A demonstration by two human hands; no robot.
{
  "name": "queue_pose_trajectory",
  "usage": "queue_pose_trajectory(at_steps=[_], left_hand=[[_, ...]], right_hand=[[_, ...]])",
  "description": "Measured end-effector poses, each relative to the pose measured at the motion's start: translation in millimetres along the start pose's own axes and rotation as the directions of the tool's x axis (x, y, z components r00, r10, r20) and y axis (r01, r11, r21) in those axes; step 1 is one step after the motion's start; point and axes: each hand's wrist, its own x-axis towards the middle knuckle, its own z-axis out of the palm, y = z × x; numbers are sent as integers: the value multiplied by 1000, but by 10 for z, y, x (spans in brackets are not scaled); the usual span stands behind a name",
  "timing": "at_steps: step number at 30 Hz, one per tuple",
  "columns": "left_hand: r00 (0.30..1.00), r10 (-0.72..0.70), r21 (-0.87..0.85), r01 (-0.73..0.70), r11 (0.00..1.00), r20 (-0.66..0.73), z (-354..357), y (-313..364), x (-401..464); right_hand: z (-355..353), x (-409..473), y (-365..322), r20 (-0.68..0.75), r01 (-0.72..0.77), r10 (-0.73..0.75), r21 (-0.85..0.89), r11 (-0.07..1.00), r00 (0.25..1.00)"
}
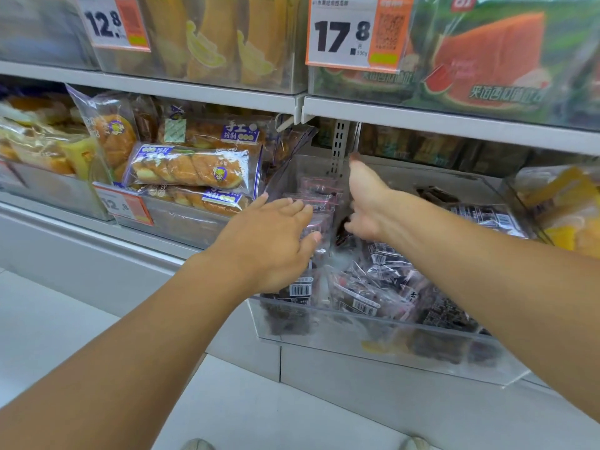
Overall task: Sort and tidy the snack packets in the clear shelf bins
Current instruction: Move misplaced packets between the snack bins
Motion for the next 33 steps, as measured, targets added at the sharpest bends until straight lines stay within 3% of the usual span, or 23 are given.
queue_pose_trajectory(at_steps=[4, 9, 13, 16, 20, 23, 28, 33], left_hand=[[999, 18, 21, -19, 1000, 43, -6, -19, 7], [999, 34, 6, -34, 999, 41, -29, -32, 20], [999, 21, 34, -22, 999, 36, -25, -20, 8], [999, 20, 40, -21, 999, 31, -18, -15, 3], [999, 28, 28, -28, 999, 24, -9, -15, 8], [999, 24, 19, -24, 1000, 22, -14, -13, 18], [1000, 10, 1, -10, 1000, -11, -1, 4, 12], [999, 14, -20, -15, 1000, -38, 14, -7, 18]], right_hand=[[115, 320, 63, 31, -56, 53, 95, 994, 998], [141, 29, -6, 183, -68, 65, 15, 998, 981], [-103, 338, 18, 63, -137, 134, 40, 990, 989], [-34, 627, 26, 5, -95, 95, 51, 994, 996], [163, 132, -77, 48, -34, 34, 0, 999, 998], [38, 70, -65, 177, -43, 38, 23, 999, 983], [68, 331, 69, 27, -162, 162, 9, 987, 986], [235, 145, 89, 5, -50, 50, 11, 999, 999]])
